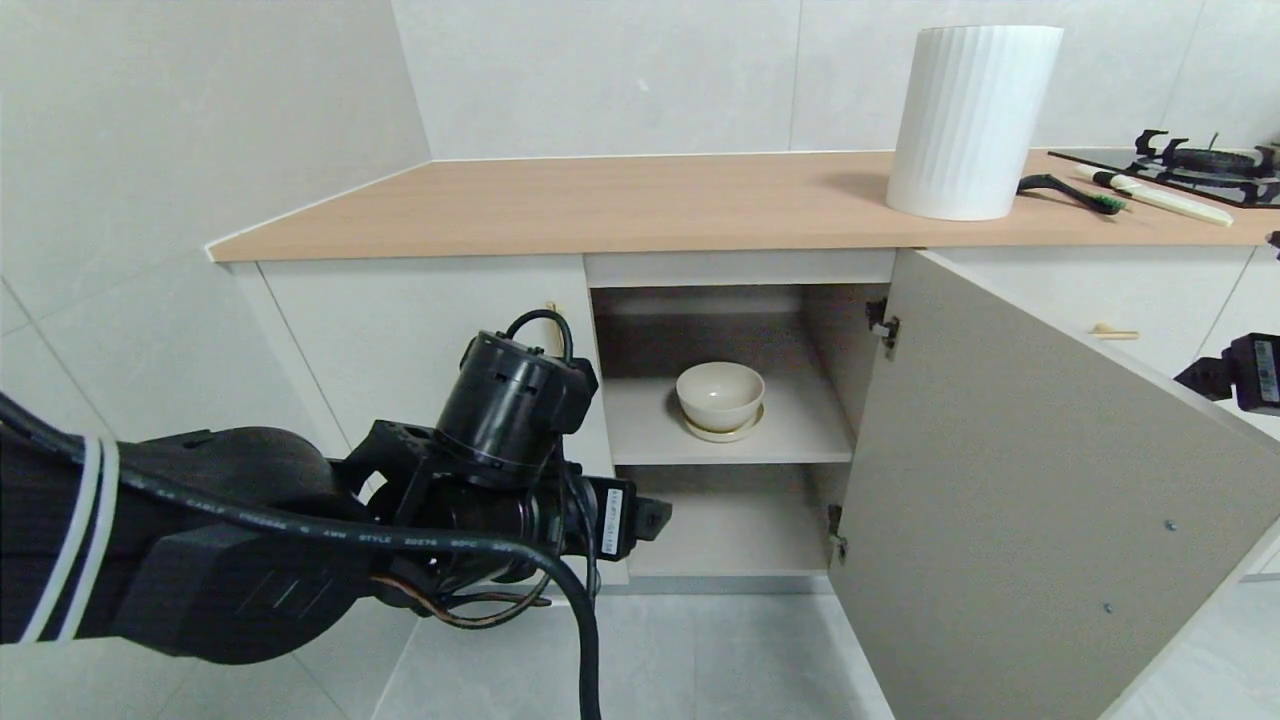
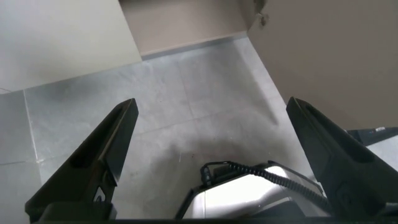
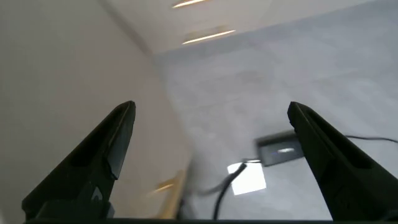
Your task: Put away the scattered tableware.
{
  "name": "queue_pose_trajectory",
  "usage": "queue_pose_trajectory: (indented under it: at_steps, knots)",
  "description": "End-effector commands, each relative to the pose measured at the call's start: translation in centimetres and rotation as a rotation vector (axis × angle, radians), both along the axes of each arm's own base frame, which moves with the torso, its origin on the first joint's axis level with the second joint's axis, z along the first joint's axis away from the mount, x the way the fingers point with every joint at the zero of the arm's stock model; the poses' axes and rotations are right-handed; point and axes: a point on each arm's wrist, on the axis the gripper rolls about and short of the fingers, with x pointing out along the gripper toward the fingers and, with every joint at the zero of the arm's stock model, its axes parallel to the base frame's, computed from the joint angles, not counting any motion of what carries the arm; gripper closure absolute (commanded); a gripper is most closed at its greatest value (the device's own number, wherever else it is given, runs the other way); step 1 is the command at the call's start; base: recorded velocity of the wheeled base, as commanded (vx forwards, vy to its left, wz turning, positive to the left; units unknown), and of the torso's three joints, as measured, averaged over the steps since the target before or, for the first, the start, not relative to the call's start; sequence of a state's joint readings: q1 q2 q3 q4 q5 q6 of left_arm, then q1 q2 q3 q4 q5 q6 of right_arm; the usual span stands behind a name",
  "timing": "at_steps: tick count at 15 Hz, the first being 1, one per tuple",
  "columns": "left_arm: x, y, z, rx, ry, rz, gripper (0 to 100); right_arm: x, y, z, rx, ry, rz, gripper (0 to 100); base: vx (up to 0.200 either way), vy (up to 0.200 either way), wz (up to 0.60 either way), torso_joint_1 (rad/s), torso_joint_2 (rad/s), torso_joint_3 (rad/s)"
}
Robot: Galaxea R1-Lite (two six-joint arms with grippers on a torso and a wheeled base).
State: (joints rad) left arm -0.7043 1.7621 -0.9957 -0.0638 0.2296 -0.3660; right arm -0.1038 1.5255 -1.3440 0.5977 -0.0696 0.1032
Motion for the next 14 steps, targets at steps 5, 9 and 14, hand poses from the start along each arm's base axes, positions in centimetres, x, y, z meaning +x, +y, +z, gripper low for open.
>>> queue_pose_trajectory:
  at_steps: [5,9,14]
  knots:
    - [-0.2,0.1,0.4,-0.01,-0.01,0.0,0,1.3,3.0,-1.5,0.095,0.052,0.191,0,0.0,0.0,0.0,0.0,0.0,0.0]
    - [-0.3,0.3,0.9,-0.018,-0.023,0.004,0,3.5,7.7,-3.3,0.138,0.077,0.307,0,0.0,0.0,0.0,0.0,0.0,0.0]
    - [0.0,1.1,1.5,-0.009,-0.056,0.05,0,7.0,12.8,-6.3,0.23,0.033,0.339,0,0.0,0.0,0.0,0.0,0.0,0.0]
